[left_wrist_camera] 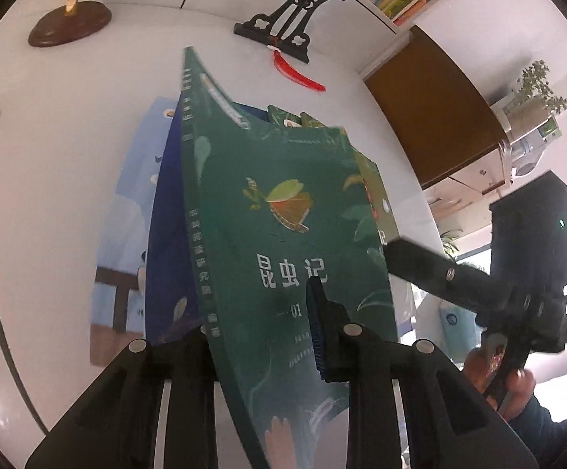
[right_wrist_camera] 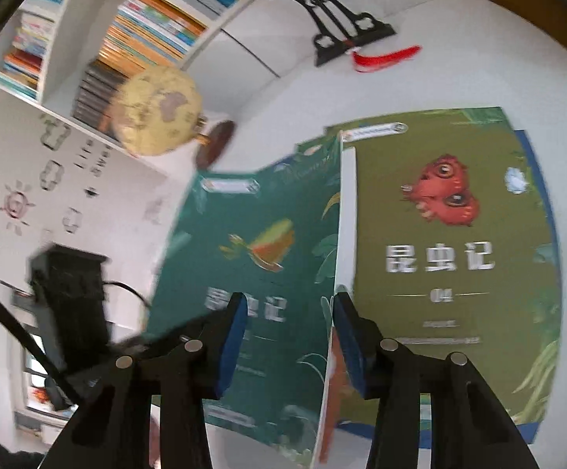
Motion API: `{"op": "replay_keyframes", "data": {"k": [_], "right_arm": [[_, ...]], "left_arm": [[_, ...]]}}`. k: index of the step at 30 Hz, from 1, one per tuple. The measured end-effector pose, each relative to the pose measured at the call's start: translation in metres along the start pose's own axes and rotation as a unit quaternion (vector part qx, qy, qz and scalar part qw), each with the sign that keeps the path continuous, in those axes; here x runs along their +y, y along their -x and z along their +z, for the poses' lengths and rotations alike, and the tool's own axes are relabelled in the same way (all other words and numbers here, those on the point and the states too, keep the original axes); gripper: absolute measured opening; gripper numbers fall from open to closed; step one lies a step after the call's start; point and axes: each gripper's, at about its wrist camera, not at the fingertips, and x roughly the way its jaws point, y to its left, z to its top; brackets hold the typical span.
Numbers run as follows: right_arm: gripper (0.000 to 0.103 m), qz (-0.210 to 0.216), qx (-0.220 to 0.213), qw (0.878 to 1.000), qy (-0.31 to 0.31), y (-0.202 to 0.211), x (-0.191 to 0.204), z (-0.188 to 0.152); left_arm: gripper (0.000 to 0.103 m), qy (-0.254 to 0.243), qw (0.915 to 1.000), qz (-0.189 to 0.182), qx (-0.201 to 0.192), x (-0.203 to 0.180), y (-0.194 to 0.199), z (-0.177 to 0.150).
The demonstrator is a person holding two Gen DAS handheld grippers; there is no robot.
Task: Organize books
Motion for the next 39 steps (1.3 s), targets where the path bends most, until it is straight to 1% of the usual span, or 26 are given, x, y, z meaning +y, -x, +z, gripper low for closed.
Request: {"op": "replay_keyframes", "data": {"k": [1,2,4,9,12,14,20,23,26,28,31,33,36,37,39], "right_arm": [[0.045,0.016,-0.002,1.0,-0.008,0.001,0.0,0.001],[0.045,0.022,-0.002,1.0,-0.012,0.0,0.001,0.001],[0.045,0.02,-0.001,1.0,-0.011,-0.001,0.003,-0.001],[0.045,0.038,0.004,0.999,-0.013,-0.008,0.015,-0.005],[0.046,0.04,0.008,0.999,0.0,-0.014,0.03,-0.007],[0.046,0.046,0.007,0.999,0.008,-0.017,0.042,-0.008],[0.045,0.077,-0.002,0.996,0.035,-0.028,0.093,-0.004],[0.046,0.089,-0.005,0.995,0.053,-0.041,0.126,0.002],[0.046,0.103,-0.005,0.993,0.065,-0.058,0.159,0.008],[0.046,0.108,-0.001,0.991,0.075,-0.071,0.177,0.009],[0.046,0.108,0.012,0.99,0.087,-0.102,0.204,0.01],[0.046,0.101,0.025,0.99,0.092,-0.129,0.22,0.009],[0.046,0.093,0.043,0.99,0.092,-0.161,0.233,0.006],[0.046,0.088,0.049,0.991,0.092,-0.173,0.236,0.005],[0.045,0.067,0.063,0.991,0.101,-0.198,0.242,-0.001]], "left_arm": [[0.022,0.001,1.0,-0.003,-0.004,0.0,0.003,-0.001],[0.022,0.003,0.9999,-0.008,-0.008,0.001,0.007,-0.003],[0.022,0.007,0.9997,-0.017,-0.017,0.0,0.016,-0.006],[0.022,-0.004,0.999,-0.011,-0.042,-0.001,0.042,-0.006],[0.022,-0.009,0.9982,-0.003,-0.059,0.0,0.058,-0.006],[0.022,-0.008,0.9974,0.002,-0.071,0.008,0.075,-0.006],[0.022,0.008,0.9939,0.009,-0.11,0.033,0.12,-0.001],[0.022,0.016,0.9908,0.018,-0.133,0.051,0.146,0.003],[0.022,0.023,0.9878,0.029,-0.151,0.077,0.171,0.008],[0.022,0.027,0.9864,0.037,-0.158,0.095,0.183,0.012],[0.022,0.037,0.9852,0.052,-0.159,0.125,0.197,0.017],[0.022,0.045,0.9846,0.057,-0.159,0.145,0.201,0.019],[0.022,0.067,0.9842,0.051,-0.156,0.178,0.203,0.022],[0.022,0.075,0.9831,0.054,-0.158,0.189,0.202,0.024],[0.022,0.085,0.9827,0.059,-0.154,0.206,0.198,0.026]]}}
